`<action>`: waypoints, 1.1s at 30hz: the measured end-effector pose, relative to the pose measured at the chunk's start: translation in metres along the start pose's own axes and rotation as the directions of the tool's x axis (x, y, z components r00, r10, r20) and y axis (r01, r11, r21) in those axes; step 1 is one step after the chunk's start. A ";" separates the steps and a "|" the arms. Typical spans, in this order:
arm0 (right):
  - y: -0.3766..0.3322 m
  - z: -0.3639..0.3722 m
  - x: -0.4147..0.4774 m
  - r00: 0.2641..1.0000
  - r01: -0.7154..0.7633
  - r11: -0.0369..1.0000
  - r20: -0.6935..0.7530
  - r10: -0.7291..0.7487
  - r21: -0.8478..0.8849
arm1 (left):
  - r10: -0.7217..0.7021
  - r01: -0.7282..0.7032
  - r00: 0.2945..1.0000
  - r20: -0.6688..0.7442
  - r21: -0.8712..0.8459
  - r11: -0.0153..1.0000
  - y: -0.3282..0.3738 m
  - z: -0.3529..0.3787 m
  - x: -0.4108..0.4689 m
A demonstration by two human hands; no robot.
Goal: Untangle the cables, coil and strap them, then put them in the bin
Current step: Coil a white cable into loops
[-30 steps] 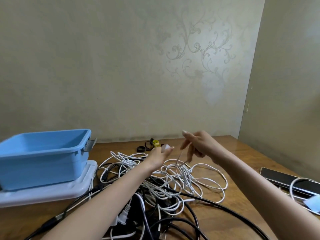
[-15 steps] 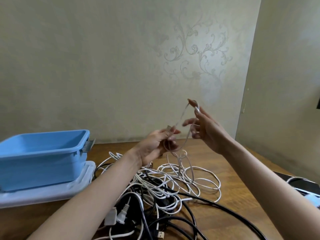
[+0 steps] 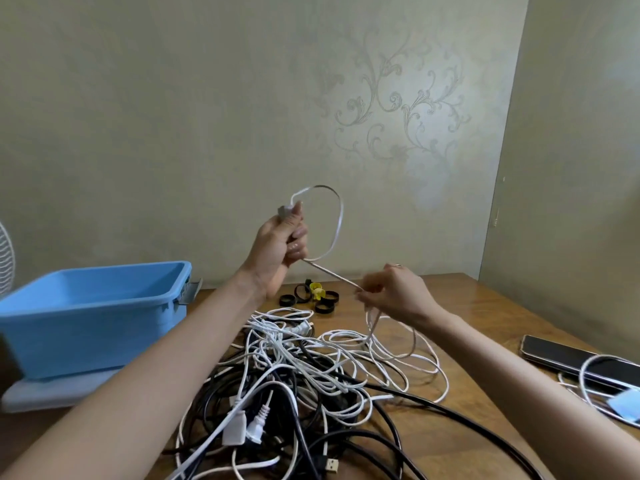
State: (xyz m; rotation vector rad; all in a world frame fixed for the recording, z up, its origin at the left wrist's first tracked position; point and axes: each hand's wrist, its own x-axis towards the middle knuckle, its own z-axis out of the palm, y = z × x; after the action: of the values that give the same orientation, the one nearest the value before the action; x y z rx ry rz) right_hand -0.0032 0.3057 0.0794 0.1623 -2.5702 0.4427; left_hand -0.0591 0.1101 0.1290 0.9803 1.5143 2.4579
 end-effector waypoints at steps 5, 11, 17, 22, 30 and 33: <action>0.033 -0.008 0.006 0.993 -0.119 0.992 0.016 0.120 -0.052 | 0.058 -0.055 0.998 -0.012 0.160 0.986 0.013 -0.020 -0.002; 0.047 0.002 -0.010 0.840 -0.414 0.724 0.538 0.070 0.552 | 0.061 -0.084 0.994 0.093 0.263 0.961 0.019 -0.015 -0.006; 0.020 0.022 -0.017 0.772 -0.344 0.785 0.631 -0.075 0.515 | 0.102 -0.140 0.987 0.123 0.368 0.919 0.020 -0.008 -0.008; 0.007 0.030 -0.019 0.906 -0.356 0.615 0.422 0.041 0.704 | 0.160 -0.189 0.982 0.102 0.512 0.838 0.024 -0.013 -0.009; 0.085 -0.003 0.010 0.786 -0.241 -0.026 0.211 0.581 0.970 | 0.268 -0.157 0.962 -0.055 0.691 0.706 0.043 -0.067 -0.023; 0.115 -0.005 0.010 0.679 -0.264 -0.177 0.313 0.664 0.948 | 0.398 -0.117 0.911 -0.111 0.854 0.507 0.054 -0.094 -0.024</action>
State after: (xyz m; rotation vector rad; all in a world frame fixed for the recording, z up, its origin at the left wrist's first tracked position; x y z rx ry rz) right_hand -0.0321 0.4149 0.0563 -0.4602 -1.2994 2.3581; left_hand -0.0797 0.0013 0.1337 0.9967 3.0226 2.0132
